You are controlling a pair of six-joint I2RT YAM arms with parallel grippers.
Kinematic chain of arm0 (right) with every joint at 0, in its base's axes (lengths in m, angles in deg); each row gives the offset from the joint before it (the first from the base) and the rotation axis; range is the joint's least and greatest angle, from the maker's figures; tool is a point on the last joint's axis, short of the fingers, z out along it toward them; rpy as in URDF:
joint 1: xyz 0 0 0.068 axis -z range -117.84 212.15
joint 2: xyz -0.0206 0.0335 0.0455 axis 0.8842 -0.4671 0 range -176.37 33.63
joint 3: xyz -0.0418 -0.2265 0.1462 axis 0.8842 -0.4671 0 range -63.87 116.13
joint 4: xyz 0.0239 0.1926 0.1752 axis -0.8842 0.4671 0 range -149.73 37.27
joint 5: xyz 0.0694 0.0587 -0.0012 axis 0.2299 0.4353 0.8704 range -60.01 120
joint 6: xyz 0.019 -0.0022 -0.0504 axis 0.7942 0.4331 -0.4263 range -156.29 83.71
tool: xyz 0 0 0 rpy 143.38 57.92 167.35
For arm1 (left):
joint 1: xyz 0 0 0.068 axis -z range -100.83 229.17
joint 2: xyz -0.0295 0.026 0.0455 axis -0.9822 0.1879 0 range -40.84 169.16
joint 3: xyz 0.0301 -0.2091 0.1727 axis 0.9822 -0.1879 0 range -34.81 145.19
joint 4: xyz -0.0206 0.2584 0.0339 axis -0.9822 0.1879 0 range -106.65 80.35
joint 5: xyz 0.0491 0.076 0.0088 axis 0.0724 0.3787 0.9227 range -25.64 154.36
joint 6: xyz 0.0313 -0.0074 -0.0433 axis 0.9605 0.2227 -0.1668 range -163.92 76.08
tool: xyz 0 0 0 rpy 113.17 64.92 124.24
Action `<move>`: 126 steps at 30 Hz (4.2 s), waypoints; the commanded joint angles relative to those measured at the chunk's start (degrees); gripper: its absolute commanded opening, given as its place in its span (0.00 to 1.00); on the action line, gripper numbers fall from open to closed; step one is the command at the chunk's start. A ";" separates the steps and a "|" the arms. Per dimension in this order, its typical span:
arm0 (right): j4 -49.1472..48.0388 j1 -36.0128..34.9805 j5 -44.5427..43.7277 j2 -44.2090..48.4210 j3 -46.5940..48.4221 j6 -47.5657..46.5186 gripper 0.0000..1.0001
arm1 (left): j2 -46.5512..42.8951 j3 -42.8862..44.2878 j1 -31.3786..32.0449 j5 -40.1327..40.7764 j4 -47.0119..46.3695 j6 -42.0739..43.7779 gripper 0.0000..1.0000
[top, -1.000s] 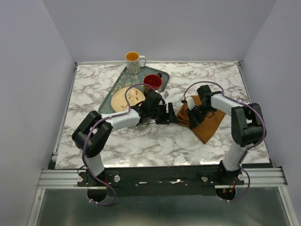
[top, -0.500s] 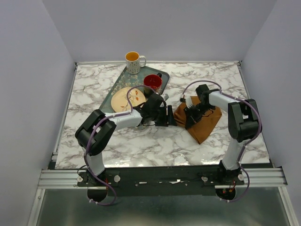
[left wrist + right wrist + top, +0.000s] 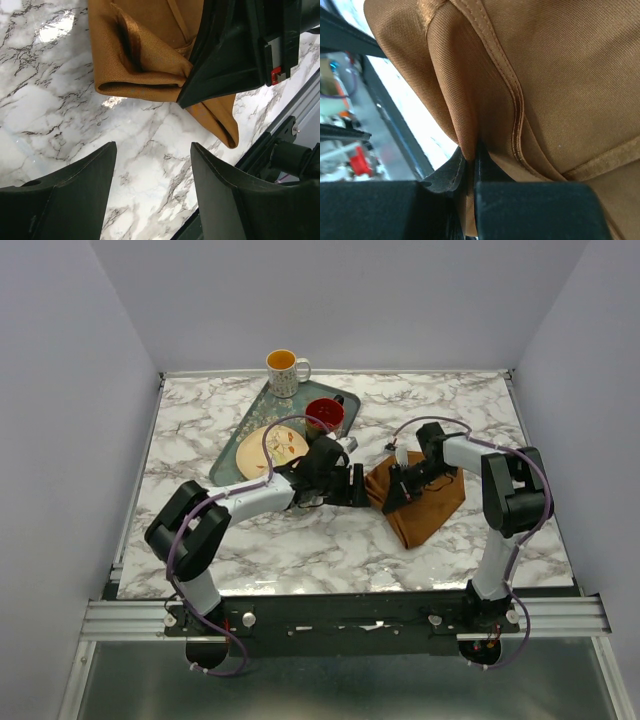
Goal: Fold the napkin, place the utensils inside, and roll it up
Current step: Roll the napkin with the utensil
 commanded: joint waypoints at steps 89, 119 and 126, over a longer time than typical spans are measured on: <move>-21.05 -3.13 -1.97 6.79 -11.56 19.65 0.14 | 24.57 24.87 2.75 20.79 22.01 -30.65 0.00; -21.75 -9.24 -33.81 41.51 -21.58 20.71 1.00 | 24.74 27.25 4.15 23.69 27.28 -27.31 0.00; -22.79 -23.15 -49.87 41.85 -24.74 26.68 0.93 | 24.57 27.16 4.15 21.94 27.11 -27.75 0.00</move>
